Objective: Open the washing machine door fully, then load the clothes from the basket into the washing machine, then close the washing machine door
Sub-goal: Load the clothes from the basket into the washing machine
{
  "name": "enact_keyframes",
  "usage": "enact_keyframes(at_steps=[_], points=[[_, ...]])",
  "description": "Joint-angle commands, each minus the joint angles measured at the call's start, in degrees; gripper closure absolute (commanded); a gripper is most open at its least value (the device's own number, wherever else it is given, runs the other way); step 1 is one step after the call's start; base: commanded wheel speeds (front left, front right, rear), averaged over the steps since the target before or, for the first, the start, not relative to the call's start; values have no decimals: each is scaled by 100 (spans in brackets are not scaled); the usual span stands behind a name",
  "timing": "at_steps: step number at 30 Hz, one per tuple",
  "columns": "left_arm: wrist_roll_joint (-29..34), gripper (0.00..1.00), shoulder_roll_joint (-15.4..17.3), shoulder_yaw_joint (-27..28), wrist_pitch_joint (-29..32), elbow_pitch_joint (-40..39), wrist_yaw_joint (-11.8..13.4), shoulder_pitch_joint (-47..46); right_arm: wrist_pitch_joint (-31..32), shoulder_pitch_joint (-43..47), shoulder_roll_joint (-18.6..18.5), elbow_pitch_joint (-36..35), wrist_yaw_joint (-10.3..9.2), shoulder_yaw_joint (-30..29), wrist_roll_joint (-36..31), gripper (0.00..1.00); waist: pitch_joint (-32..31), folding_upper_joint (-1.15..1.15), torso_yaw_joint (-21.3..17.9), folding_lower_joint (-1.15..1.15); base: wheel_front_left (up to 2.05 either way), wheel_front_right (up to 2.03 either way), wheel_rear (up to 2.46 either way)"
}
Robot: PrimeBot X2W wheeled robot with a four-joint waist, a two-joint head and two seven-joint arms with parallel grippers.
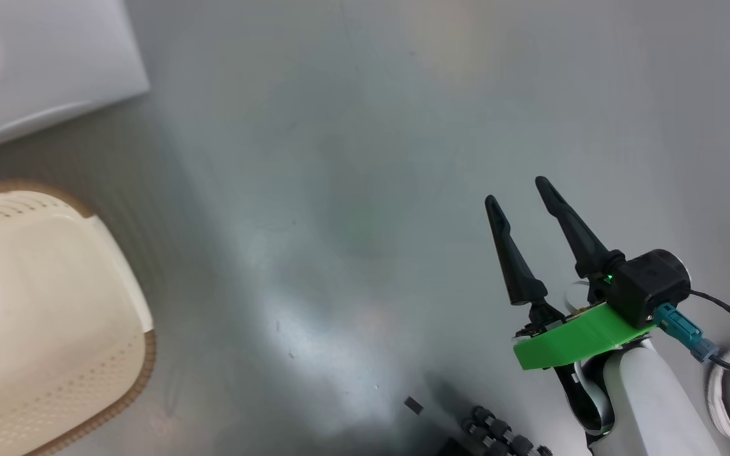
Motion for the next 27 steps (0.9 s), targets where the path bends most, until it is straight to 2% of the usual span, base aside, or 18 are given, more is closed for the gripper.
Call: enact_keyframes(at_steps=[1,7,15,27], points=[[-95,0,171,-22,-25,-172,-15,222,-50,178,-44,-85,9,43,-95,0,-255,0,193,0,0,0,0],[-332,0,48,-119,-33,-526,-15,1027,-50,309,-44,-76,9,-99,-352,0,-701,0,463,0,0,0,0],[-719,0,-298,-30,-34,-1055,-15,2204,-50,516,-44,9,9,-217,-615,0,-1340,0,889,0,0,0,0],[-766,0,-619,149,-34,-2127,-15,3962,-50,822,-44,122,9,-411,-854,0,-2201,0,1416,0,0,0,0]])
